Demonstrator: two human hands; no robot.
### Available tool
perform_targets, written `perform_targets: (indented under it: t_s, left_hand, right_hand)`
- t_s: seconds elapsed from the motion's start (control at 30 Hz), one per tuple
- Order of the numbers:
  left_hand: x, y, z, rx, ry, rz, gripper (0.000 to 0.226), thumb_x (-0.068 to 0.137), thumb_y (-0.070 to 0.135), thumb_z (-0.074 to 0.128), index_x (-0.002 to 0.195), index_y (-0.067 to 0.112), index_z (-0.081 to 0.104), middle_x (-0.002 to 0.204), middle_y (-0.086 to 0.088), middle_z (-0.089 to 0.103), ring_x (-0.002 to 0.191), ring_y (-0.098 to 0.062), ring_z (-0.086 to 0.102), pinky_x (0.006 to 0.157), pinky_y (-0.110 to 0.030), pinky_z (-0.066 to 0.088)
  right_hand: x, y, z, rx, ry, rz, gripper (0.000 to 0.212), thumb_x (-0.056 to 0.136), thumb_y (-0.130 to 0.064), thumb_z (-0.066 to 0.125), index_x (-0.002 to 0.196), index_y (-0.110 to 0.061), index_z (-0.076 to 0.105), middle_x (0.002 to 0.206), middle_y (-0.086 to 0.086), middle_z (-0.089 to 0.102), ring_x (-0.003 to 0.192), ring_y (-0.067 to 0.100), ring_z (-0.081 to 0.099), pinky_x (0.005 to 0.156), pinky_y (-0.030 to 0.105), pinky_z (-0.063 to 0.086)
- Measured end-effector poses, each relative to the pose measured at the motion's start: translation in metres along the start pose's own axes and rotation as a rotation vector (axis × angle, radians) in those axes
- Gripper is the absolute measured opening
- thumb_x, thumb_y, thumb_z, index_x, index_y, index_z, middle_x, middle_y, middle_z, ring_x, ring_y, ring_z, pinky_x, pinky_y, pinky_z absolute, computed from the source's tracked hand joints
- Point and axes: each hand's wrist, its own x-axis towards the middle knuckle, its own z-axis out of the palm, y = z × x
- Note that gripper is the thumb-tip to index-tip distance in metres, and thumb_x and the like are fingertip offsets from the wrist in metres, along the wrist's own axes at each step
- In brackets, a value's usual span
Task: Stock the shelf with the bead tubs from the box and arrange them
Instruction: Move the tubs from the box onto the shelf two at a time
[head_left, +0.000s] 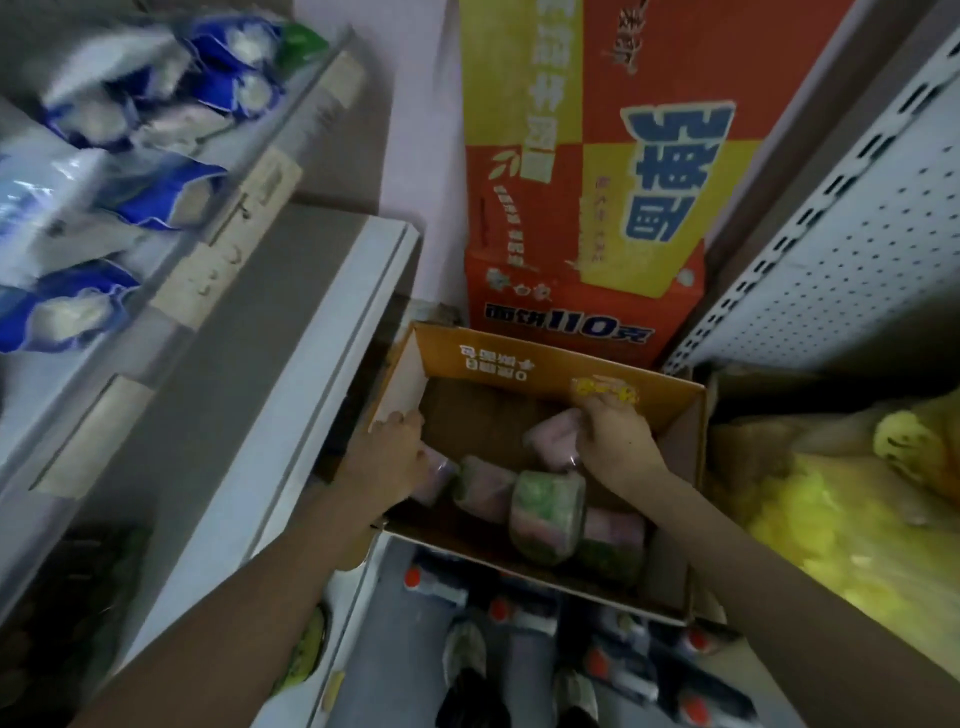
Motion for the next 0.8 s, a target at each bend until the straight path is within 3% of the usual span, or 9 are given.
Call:
perform_targets:
  t_s: [0.13, 0.3, 0.43, 0.53, 0.67, 0.8]
  left_hand:
    - [0.027, -0.006, 0.034, -0.091, -0.138, -0.171, 0.042, 0.090, 0.028, 0.052, 0.125, 0.006, 0.044, 0.120, -0.015, 0.054, 0.109, -0.032, 0.054, 0.088, -0.040, 0.044]
    - [0.055, -0.020, 0.074, -0.170, -0.201, -0.257, 0.051, 0.086, 0.029, 0.059, 0.127, 0.003, 0.042, 0.124, -0.017, 0.052, 0.109, -0.033, 0.054, 0.085, -0.037, 0.044]
    - [0.074, -0.026, 0.105, -0.290, -0.231, -0.299, 0.071, 0.084, 0.040, 0.064, 0.134, 0.001, 0.033, 0.128, -0.023, 0.048, 0.112, -0.037, 0.052, 0.090, -0.040, 0.044]
    - [0.084, -0.028, 0.123, -0.249, -0.265, -0.304, 0.075, 0.084, 0.037, 0.063, 0.138, 0.002, 0.026, 0.131, -0.028, 0.043, 0.116, -0.041, 0.048, 0.094, -0.045, 0.041]
    - [0.094, -0.021, 0.137, -0.133, -0.280, -0.325, 0.090, 0.082, 0.026, 0.066, 0.148, 0.011, 0.007, 0.145, -0.024, 0.026, 0.130, -0.038, 0.036, 0.103, -0.045, 0.034]
    - [0.105, -0.021, 0.143, -0.145, -0.313, -0.347, 0.100, 0.078, 0.021, 0.071, 0.150, 0.015, 0.001, 0.148, -0.019, 0.020, 0.133, -0.036, 0.031, 0.105, -0.045, 0.033]
  right_hand:
    - [0.016, 0.015, 0.038, 0.056, -0.083, 0.081, 0.050, 0.088, -0.017, 0.055, 0.137, -0.017, 0.044, 0.135, 0.007, 0.050, 0.121, 0.029, 0.048, 0.101, 0.041, 0.040]
    - [0.034, 0.040, 0.079, 0.170, -0.137, 0.219, 0.049, 0.085, -0.020, 0.058, 0.133, -0.016, 0.046, 0.129, 0.009, 0.054, 0.117, 0.029, 0.051, 0.098, 0.043, 0.043]
    - [0.053, 0.053, 0.104, 0.198, -0.144, 0.279, 0.050, 0.084, -0.018, 0.061, 0.131, -0.012, 0.045, 0.125, 0.011, 0.053, 0.117, 0.030, 0.050, 0.091, 0.037, 0.042]
    - [0.063, 0.063, 0.121, 0.259, -0.185, 0.318, 0.067, 0.080, -0.018, 0.068, 0.139, -0.013, 0.037, 0.133, 0.012, 0.046, 0.123, 0.031, 0.043, 0.094, 0.039, 0.040]
    - [0.073, 0.072, 0.136, 0.347, -0.206, 0.396, 0.102, 0.068, -0.022, 0.081, 0.147, -0.026, 0.018, 0.144, 0.011, 0.035, 0.129, 0.033, 0.039, 0.101, 0.045, 0.041]
    - [0.087, 0.080, 0.144, 0.384, -0.237, 0.379, 0.115, 0.064, -0.021, 0.084, 0.150, -0.026, 0.007, 0.149, 0.012, 0.031, 0.133, 0.034, 0.036, 0.104, 0.043, 0.037]
